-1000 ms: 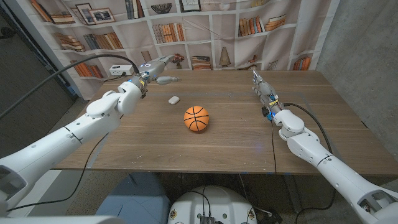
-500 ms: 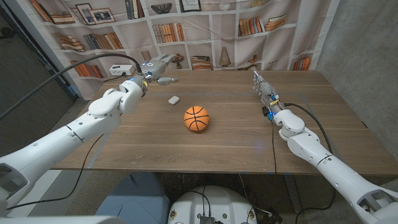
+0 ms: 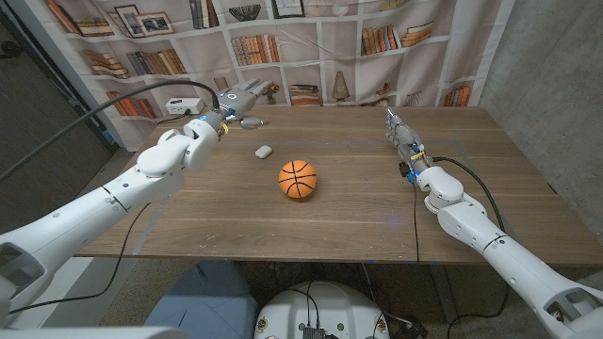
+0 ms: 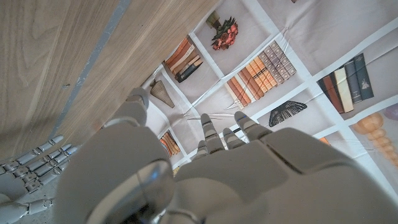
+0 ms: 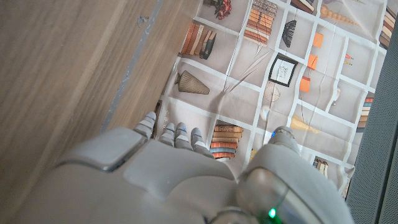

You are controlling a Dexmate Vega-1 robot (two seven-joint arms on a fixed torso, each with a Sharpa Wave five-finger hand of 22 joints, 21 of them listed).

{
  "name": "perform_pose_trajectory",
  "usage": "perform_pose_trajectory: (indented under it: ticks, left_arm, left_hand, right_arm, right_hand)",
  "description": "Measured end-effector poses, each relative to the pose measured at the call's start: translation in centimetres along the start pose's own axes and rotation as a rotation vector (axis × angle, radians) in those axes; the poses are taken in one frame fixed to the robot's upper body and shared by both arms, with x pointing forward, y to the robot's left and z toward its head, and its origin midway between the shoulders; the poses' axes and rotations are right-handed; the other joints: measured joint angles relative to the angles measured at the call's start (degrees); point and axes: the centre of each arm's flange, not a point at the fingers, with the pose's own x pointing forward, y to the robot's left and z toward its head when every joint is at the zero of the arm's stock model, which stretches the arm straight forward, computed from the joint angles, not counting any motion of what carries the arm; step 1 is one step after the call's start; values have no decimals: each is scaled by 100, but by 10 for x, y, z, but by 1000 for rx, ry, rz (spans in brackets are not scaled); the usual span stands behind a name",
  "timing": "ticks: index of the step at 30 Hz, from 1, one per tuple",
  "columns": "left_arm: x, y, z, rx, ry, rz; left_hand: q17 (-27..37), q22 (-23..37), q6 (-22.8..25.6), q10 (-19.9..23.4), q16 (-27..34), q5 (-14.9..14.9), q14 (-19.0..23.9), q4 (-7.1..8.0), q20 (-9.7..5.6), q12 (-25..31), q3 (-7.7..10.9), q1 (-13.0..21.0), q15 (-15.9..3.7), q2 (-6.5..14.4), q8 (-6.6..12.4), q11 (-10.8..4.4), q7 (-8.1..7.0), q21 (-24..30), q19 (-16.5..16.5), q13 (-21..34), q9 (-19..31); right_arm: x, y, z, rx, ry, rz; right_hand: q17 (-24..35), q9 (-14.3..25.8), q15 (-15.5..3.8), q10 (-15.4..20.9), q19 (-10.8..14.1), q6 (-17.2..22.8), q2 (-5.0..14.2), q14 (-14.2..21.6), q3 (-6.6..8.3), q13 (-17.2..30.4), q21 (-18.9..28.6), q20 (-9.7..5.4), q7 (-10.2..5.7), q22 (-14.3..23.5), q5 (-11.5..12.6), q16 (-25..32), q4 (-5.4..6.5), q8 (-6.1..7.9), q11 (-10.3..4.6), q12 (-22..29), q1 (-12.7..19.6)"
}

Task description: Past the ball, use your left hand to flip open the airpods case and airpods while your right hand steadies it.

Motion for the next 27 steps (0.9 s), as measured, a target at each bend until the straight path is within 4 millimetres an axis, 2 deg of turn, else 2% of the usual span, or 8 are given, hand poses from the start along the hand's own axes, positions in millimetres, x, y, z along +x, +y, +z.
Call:
perform_pose_trajectory:
  ticks: [4, 6, 10, 17, 23, 27]
  left_arm:
    - [1, -2, 1, 13, -6, -18]
    - [0, -3, 2, 26, -9, -33]
    - [3, 1, 9, 36, -26, -32]
    - [5, 3, 15, 69, -43, -51]
    - [5, 3, 20, 116, -66, -78]
    - [5, 4, 21, 134, -73, -83]
  left_hand:
    - [0, 0, -3, 55, 28, 0, 1, -10, -37, 0, 39, 86, 0, 14, 0, 18, 99, 0, 38, 0, 0]
    - [0, 0, 12, 85, 39, 0, 4, 3, -65, 0, 26, 105, -3, -50, 4, -11, 114, 0, 41, 0, 0]
    - [0, 0, 12, 86, 39, 0, 14, 119, -84, 0, -156, -124, -13, -301, 31, -13, 114, 0, 22, 0, 0]
    - [1, 0, -6, 168, 39, 0, 14, 230, -84, 0, -362, -379, -12, -555, 31, -13, 157, 0, 22, 1, 0]
    - [1, 0, -19, 199, 39, 0, 14, 276, -83, 0, -408, -479, -12, -578, 31, -43, 206, 0, 22, 1, -1]
    - [12, 0, -8, 199, 39, 40, 14, 349, -83, 0, -529, -689, -12, -572, 31, -44, 300, 0, 22, 1, -1]
  right_arm:
    - [-2, -1, -1, -1, 3, -2]
    - [-2, -2, -2, -2, 5, -2]
    - [-3, -3, -3, -1, 5, -5]
    - [-6, -5, -5, -4, 9, -9]
    - [-10, -5, -5, -6, 9, -10]
    - [-12, -6, -6, -6, 10, -12]
  right_hand:
    - [0, 0, 0, 0, 0, 0, 0, 0, 0, 0, 0, 0, 0, 0, 0, 0, 0, 0, 0, 0, 0]
    - [0, 0, 0, 0, 0, 0, 0, 0, 0, 0, 0, 0, 0, 0, 0, 0, 0, 0, 0, 0, 0]
    - [0, 0, 0, 0, 0, 0, 0, 0, 0, 0, 0, 0, 0, 15, 0, 0, 0, 0, 0, 0, 0]
    - [0, 0, 0, 0, 0, 0, -61, 0, -37, 0, 0, -1, 0, 14, 0, 0, 37, 0, 0, 0, -62]
    - [13, 0, 0, 0, 1, 0, -94, 0, -89, 0, 0, 0, 0, 14, 0, 0, 40, 0, 0, 0, -94]
    - [13, 0, 0, 0, 1, 0, -129, 0, -106, 0, 0, -1, 0, 14, 0, 0, 57, 0, 0, 0, -129]
